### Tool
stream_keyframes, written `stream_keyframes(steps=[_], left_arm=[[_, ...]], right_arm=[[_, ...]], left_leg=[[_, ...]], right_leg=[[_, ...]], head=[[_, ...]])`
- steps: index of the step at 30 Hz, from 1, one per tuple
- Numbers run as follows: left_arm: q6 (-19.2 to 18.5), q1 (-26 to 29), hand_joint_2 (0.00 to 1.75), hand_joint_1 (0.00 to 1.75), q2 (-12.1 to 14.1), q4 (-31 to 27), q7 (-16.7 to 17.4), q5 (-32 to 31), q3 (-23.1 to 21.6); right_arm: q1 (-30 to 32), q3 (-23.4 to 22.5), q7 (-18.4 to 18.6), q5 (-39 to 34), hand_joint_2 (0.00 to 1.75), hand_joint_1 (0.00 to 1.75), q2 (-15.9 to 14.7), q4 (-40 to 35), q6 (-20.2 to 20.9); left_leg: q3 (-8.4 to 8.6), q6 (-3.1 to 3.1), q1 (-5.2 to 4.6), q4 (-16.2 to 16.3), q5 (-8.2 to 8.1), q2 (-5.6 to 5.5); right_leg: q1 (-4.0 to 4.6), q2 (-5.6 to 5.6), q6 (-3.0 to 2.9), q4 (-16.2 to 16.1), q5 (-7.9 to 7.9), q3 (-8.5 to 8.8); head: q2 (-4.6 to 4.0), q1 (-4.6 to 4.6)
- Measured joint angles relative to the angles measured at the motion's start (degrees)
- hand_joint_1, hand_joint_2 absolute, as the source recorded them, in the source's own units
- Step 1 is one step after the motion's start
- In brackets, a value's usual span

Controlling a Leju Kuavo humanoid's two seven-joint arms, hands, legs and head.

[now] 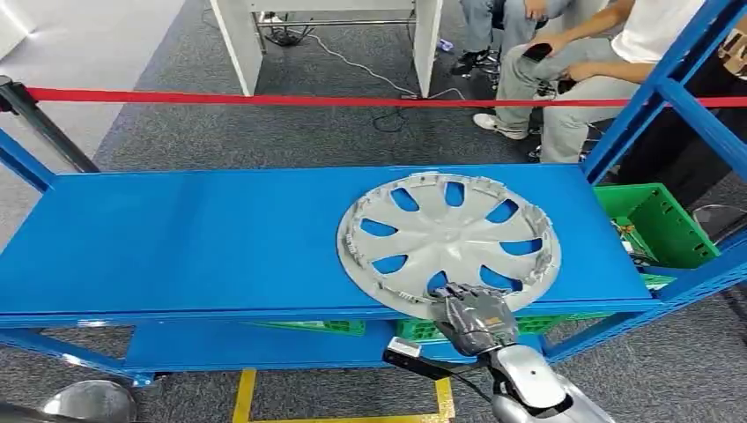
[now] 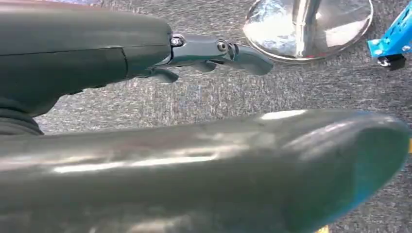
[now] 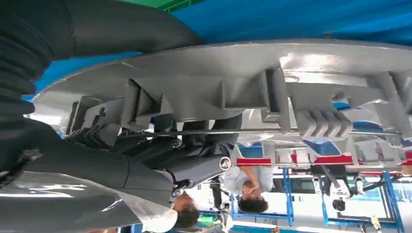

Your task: Take the parts from the cabinet and place them on the table.

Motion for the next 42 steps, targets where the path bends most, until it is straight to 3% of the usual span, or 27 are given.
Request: stream_keyframes(steps=[13,15,26,42], left_arm=[[0.09,0.00,0.00,0.00,0.20,0.33,-0.37,0.61,0.00],[0.11,0.05,0.00,0.00,0.20,0.33,-0.92,1.58,0.02],[-0.87,0.10,0.00,0.00,-0.20,0.20,-1.38,2.34,0.50],[-0.66,0.16,0.00,0.00,-0.37,0.17,-1.36,2.21,0.55]], right_arm=[[0.95,-0.57,-0.66,0.22,1.75,1.75,0.20,-1.36,-1.58],[1.70,-0.81,-1.57,0.85,1.75,1.75,0.20,-3.98,-4.86],[1.77,-0.53,-2.64,8.92,1.75,1.75,0.28,-24.45,-7.34],[1.10,0.46,-3.10,10.84,1.75,1.75,0.28,-30.71,-9.36]], left_leg=[[-0.11,0.05,-0.01,0.00,-0.04,-0.01],[-0.24,0.05,-0.01,0.00,-0.03,-0.01],[-0.27,0.06,0.00,0.00,-0.06,-0.01],[-0.29,0.09,0.00,0.00,-0.08,-0.03]], right_leg=[[-0.02,-0.07,0.04,0.00,-0.03,-0.02],[-0.02,-0.05,0.04,0.01,-0.03,-0.12],[0.00,-0.05,-0.01,0.03,-0.11,-0.27],[-0.01,-0.07,0.01,0.03,-0.13,-0.27]], head=[[0.00,-0.02],[0.00,-0.02],[0.00,-0.02],[0.00,-0.02]])
